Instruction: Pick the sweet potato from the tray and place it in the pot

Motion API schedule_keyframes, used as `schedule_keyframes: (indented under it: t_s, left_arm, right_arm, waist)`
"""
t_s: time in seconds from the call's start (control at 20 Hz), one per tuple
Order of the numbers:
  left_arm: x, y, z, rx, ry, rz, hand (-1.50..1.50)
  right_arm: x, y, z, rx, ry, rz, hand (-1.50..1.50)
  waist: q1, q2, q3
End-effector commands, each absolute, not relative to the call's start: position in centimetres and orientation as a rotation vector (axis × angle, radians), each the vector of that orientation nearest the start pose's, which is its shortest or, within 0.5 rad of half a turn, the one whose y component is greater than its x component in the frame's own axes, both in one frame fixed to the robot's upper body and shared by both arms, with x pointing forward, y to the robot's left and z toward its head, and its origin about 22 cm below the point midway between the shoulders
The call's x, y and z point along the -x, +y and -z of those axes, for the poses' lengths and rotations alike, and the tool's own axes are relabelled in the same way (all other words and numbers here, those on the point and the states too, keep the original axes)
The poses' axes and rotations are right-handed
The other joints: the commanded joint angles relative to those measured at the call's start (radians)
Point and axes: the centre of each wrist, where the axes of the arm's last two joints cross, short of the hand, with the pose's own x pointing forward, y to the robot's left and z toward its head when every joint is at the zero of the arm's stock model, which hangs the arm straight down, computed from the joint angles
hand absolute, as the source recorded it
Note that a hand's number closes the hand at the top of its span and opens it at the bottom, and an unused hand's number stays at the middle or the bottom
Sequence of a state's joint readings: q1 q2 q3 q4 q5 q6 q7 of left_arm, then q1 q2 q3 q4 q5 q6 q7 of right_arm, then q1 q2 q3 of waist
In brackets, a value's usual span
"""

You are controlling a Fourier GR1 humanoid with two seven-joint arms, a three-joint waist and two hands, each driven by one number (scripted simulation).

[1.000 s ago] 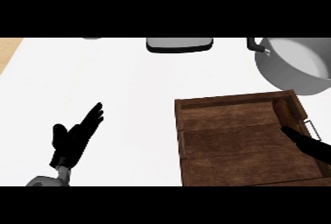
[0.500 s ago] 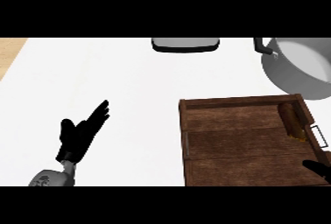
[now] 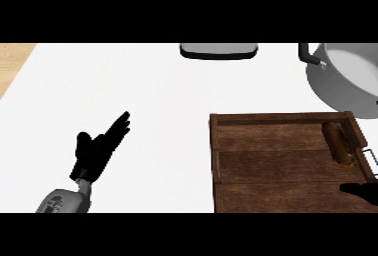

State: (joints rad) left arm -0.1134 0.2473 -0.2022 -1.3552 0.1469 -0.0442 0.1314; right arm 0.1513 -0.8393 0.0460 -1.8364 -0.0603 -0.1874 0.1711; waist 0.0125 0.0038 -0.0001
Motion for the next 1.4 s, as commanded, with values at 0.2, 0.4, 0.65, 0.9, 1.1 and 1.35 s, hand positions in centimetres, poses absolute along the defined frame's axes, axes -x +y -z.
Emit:
schedule_keyframes:
  t_s: [0.2,0.4,0.65,0.9,1.1,1.35]
  left_arm:
    - [-25.5,25.1,1.6,0.05,-1.289,0.284,0.0]
    - [-26.1,24.9,1.4,0.056,-1.285,0.277,0.0]
    - [-25.3,25.3,3.8,0.062,-1.276,0.28,0.0]
    - [-25.2,23.9,2.0,0.058,-1.284,0.272,0.0]
    - [-25.1,23.9,4.0,0.055,-1.281,0.277,0.0]
    - [-24.9,23.4,2.6,0.067,-1.285,0.288,0.0]
  right_arm:
    - [-22.6,-38.9,-6.5,0.645,-1.309,-0.619,-1.5]
    - [-24.0,-40.5,-5.2,0.688,-1.361,-0.578,-1.5]
    - [-22.8,-43.7,-6.0,0.682,-1.429,-0.527,-1.5]
    - [-22.8,-43.4,-4.8,0.503,-1.489,-0.502,-1.5]
    - [-23.1,-44.8,-2.9,0.41,-1.575,-0.426,-1.5]
    - [-24.3,-44.9,-1.3,0.318,-1.557,-0.347,-1.5]
  waist:
    - [-0.006,-0.003,0.001]
    - [-0.007,-0.003,0.001]
    - [-0.013,-0.003,0.0]
    - [-0.01,-0.005,0.001]
    - [-0.01,-0.003,0.001]
    - [-0.006,-0.003,0.001]
